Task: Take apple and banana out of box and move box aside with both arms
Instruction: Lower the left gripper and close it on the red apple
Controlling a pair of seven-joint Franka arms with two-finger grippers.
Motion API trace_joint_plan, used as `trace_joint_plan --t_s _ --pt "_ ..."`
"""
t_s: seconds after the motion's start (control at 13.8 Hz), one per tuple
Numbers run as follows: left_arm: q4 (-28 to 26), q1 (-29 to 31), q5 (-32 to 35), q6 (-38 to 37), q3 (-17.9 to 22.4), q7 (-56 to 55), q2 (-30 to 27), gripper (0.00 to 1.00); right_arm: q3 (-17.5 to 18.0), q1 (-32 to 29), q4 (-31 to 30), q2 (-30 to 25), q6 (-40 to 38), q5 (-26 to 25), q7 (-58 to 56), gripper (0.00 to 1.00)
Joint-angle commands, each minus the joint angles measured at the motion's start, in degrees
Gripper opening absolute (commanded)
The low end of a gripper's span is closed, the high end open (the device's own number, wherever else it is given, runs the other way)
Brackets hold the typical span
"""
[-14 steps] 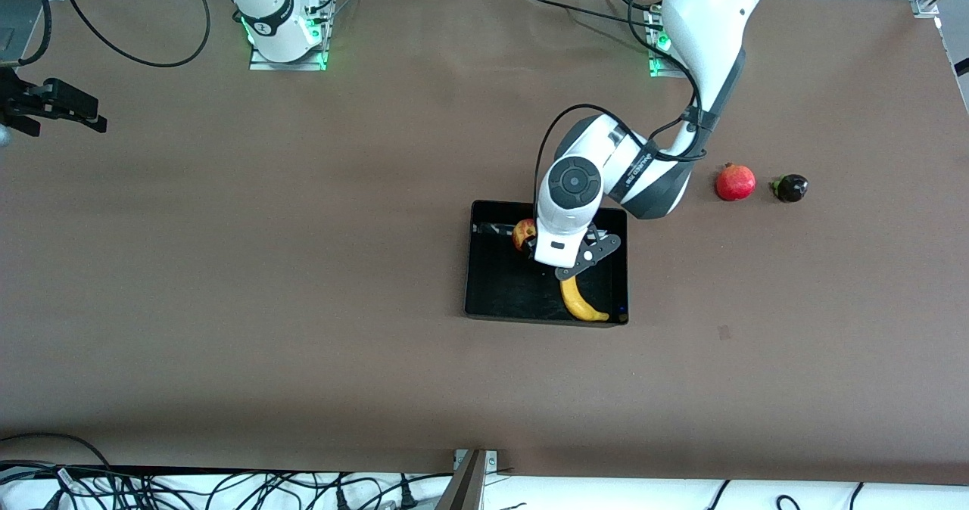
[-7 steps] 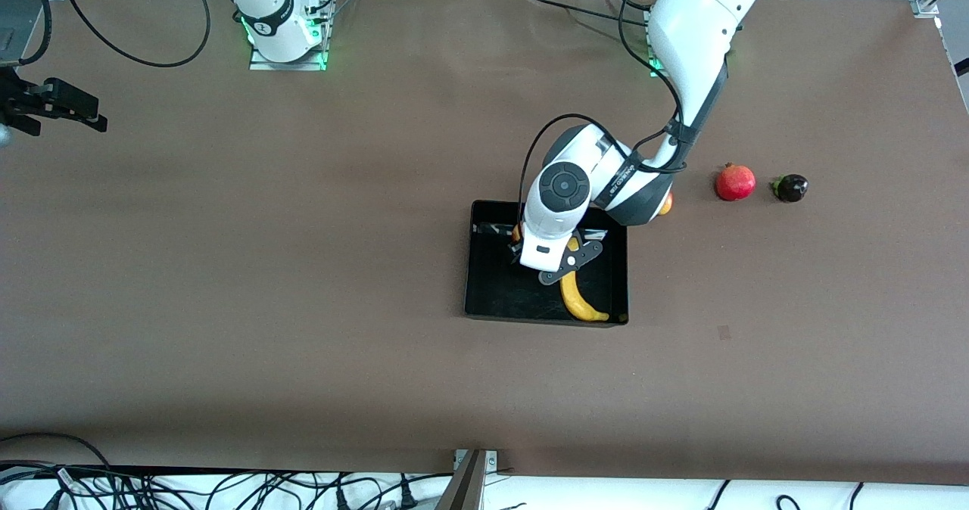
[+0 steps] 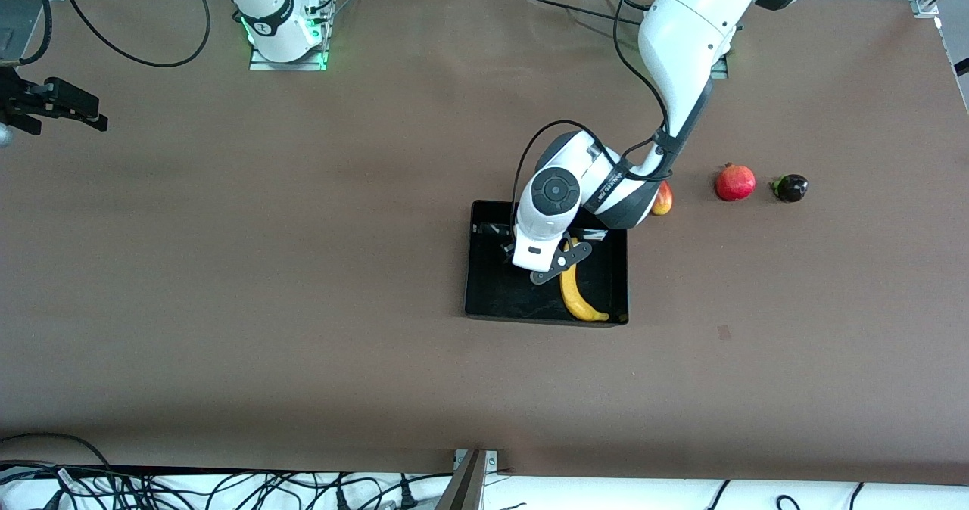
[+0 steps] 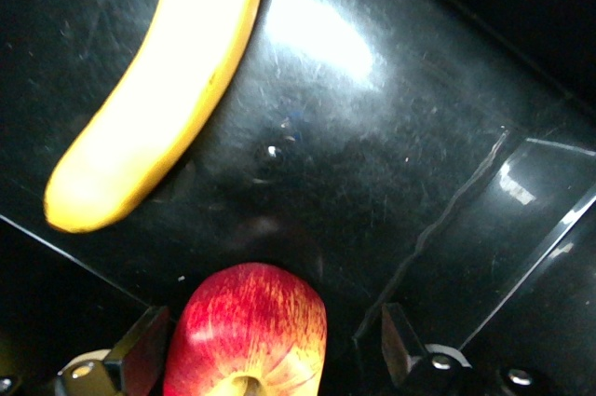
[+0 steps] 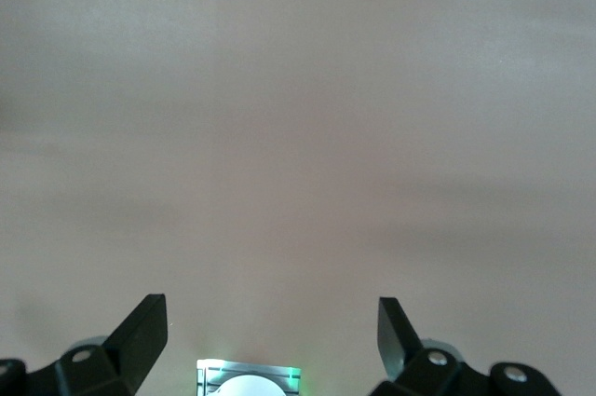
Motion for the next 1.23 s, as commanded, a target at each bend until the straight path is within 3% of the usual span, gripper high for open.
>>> trace_joint_plan --t_s 0.0,0.22,0.29,0.51,0.58,0.65,0.87,1.16 --pt "-1.7 -0.2 -0.6 1.2 -0.1 -0.6 0.0 1.0 -0.1 -0.1 0.6 -0.1 -1.0 0.4 -0.4 1.0" --pt "-3.8 -0.2 -0.4 4.0 -0.4 -0.7 0.1 1.0 -0.1 -0.2 0.6 0.0 -0.8 0.4 -0.4 1.0" --pt "-4.0 -0.2 -0.4 4.2 -0.4 -0.8 0.4 0.96 -0.1 -0.1 0.6 0.0 -0.4 0.4 -0.3 1.0" --pt "-3.9 -0.1 -0.3 4.2 -0.4 -1.0 0.5 0.25 -0.1 -0.2 0.6 0.2 -0.1 0.4 -0.3 1.0" --pt "-3.9 -0.1 -0.3 4.2 -0.4 -0.9 0.5 0.07 -0.1 -0.2 0.6 0.3 0.3 0.4 -0.3 1.0" --pt "-3.9 0.0 -0.3 4.1 -0.5 -0.6 0.4 0.0 -0.1 -0.2 0.6 0.6 0.5 0.4 -0.3 1.0" --pt "-3.4 1.0 0.0 2.2 -0.8 0.1 -1.6 0.0 -0.2 -0.2 0.6 0.9 1.4 0.4 -0.3 1.0" --pt "0.1 4.6 -0.6 -9.3 -1.4 3.0 -6.4 0.0 -0.2 -0.2 0.6 1.5 3.7 0.3 -0.3 1.0"
